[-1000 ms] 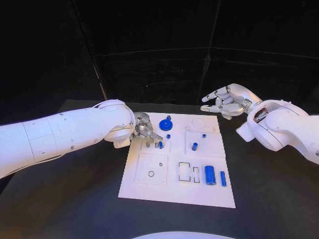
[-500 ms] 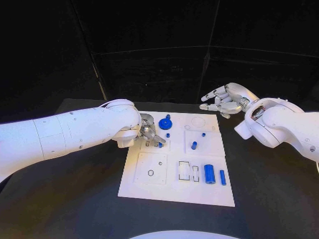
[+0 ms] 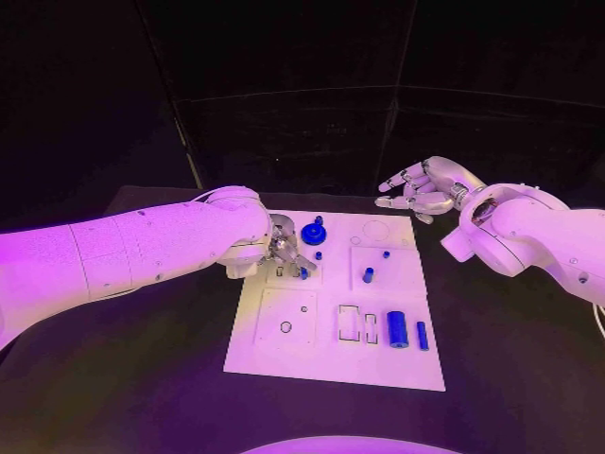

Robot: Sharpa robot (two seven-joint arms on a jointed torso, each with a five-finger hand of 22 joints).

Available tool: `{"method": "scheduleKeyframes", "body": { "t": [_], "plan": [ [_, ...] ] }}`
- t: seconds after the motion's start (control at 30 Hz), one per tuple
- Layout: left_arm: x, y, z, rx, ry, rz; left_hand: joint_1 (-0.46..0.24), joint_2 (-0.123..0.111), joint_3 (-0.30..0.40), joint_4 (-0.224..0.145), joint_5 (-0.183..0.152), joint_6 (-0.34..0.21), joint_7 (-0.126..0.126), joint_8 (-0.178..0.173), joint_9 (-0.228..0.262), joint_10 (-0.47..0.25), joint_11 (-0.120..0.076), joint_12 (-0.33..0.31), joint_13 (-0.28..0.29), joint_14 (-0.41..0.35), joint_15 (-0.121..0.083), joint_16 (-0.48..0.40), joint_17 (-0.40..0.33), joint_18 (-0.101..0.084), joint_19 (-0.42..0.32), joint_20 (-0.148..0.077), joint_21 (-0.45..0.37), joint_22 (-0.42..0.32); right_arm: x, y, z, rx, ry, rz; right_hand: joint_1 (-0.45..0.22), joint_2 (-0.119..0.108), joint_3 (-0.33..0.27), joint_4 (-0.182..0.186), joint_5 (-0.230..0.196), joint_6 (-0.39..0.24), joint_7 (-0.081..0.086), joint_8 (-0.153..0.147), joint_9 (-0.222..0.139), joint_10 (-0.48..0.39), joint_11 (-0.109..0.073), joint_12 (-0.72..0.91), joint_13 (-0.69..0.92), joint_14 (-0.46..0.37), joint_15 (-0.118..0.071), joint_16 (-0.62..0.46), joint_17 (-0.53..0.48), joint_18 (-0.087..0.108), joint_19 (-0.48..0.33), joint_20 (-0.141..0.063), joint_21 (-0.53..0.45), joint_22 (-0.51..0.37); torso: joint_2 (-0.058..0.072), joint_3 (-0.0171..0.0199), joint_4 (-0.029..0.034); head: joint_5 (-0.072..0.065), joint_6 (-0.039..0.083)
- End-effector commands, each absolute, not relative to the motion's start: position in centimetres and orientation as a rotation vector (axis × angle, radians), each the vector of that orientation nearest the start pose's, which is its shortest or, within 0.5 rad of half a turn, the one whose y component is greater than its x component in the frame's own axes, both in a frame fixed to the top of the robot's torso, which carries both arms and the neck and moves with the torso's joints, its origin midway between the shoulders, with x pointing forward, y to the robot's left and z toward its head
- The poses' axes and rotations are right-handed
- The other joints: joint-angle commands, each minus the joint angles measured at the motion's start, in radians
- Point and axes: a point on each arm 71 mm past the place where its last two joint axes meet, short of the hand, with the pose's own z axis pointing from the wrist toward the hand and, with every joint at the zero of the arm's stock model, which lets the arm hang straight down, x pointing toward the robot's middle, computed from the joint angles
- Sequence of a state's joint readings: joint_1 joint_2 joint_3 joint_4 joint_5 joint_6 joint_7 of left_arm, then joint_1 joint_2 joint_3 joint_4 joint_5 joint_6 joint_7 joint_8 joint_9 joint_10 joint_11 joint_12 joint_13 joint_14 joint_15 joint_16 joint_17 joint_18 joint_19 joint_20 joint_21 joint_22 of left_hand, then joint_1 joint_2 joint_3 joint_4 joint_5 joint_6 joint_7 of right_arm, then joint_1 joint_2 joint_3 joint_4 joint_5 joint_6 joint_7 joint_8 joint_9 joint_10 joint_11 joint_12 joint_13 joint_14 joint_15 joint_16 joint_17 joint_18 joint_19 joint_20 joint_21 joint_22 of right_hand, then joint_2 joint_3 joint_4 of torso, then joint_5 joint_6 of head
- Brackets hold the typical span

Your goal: Assemble the parts on the task board

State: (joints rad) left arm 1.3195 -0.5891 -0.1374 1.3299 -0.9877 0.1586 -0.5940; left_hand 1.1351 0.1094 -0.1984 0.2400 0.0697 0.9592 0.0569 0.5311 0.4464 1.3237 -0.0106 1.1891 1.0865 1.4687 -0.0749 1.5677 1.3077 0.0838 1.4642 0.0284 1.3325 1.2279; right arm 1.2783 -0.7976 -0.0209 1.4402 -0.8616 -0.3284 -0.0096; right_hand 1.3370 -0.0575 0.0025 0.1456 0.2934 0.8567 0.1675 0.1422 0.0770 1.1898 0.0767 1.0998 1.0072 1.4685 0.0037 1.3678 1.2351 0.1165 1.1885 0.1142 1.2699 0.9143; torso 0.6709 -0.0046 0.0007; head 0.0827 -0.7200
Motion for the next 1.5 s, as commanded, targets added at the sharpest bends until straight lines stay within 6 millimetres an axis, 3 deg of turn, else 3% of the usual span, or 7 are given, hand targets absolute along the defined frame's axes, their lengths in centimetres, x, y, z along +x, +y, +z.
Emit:
{"method": "scheduleKeyframes", "body": {
  "t": [0.03,0.57,1.13,1.5],
  "plan": [
    [51.43,14.81,-21.27,-0.142,2.359,-0.335,0.002,0.005,-0.002,0.001,0.001,-0.006,0.0,0.005,0.003,0.003,-0.006,0.004,0.002,0.102,-0.007,0.003,0.263,-0.013,0.013,-0.003,0.004,0.002,51.91,-20.42,-14.66,0.37,1.676,0.965,0.007,0.007,-0.008,-0.001,0.005,0.01,-0.001,0.006,0.0,0.007,0.001,0.007,0.002,0.03,-0.004,-0.004,0.001,0.012,0.003,-0.005,-0.003,-0.001,0.0,0.0001,-0.0003,0.003,-0.001],
    [51.43,14.45,-21.28,-0.127,2.37,-0.335,0.02,0.006,-0.002,-0.009,0.001,-0.015,0.0,0.013,0.017,-0.002,-0.006,-0.001,-0.004,0.102,-0.007,0.003,0.263,-0.013,0.015,-0.004,0.003,0.002,52.07,-20.19,-14.79,0.369,1.688,0.963,0.007,0.009,-0.008,0.0,0.007,0.011,-0.001,0.008,0.0,0.008,0.001,0.008,0.002,0.03,-0.004,-0.004,0.001,0.012,0.004,-0.005,-0.003,-0.001,0.001,0.0,0.0,0.002,-0.005],
    [51.38,14.01,-21.33,-0.107,2.383,-0.339,0.102,0.013,0.025,-0.08,0.004,-0.036,0.0,0.032,0.055,-0.007,-0.007,-0.009,-0.01,0.102,-0.007,0.003,0.263,-0.013,0.017,-0.005,-0.004,0.002,52.15,-20.12,-14.8,0.372,1.685,0.961,0.013,0.015,-0.01,-0.001,0.023,0.012,-0.003,0.013,-0.001,0.009,-0.001,0.009,0.0,0.03,-0.006,-0.006,-0.001,0.012,0.004,-0.007,-0.005,-0.003,0.001,-0.0005,0.0007,0.004,-0.009],
    [51.37,13.93,-21.28,-0.111,2.377,-0.362,0.176,0.059,0.105,-0.141,0.008,-0.051,-0.007,0.027,0.067,-0.011,-0.013,-0.017,-0.015,0.102,-0.013,0.003,0.263,-0.013,0.018,-0.01,-0.007,0.003,52.21,-20.02,-14.83,0.37,1.686,0.962,0.016,0.018,-0.01,-0.002,0.03,0.011,-0.003,0.015,-0.002,0.01,-0.002,0.009,-0.001,0.03,-0.006,-0.006,0.0,0.012,0.005,-0.007,-0.006,-0.004,0.001,-0.0003,-0.0002,0.004,-0.008]
  ]
}}
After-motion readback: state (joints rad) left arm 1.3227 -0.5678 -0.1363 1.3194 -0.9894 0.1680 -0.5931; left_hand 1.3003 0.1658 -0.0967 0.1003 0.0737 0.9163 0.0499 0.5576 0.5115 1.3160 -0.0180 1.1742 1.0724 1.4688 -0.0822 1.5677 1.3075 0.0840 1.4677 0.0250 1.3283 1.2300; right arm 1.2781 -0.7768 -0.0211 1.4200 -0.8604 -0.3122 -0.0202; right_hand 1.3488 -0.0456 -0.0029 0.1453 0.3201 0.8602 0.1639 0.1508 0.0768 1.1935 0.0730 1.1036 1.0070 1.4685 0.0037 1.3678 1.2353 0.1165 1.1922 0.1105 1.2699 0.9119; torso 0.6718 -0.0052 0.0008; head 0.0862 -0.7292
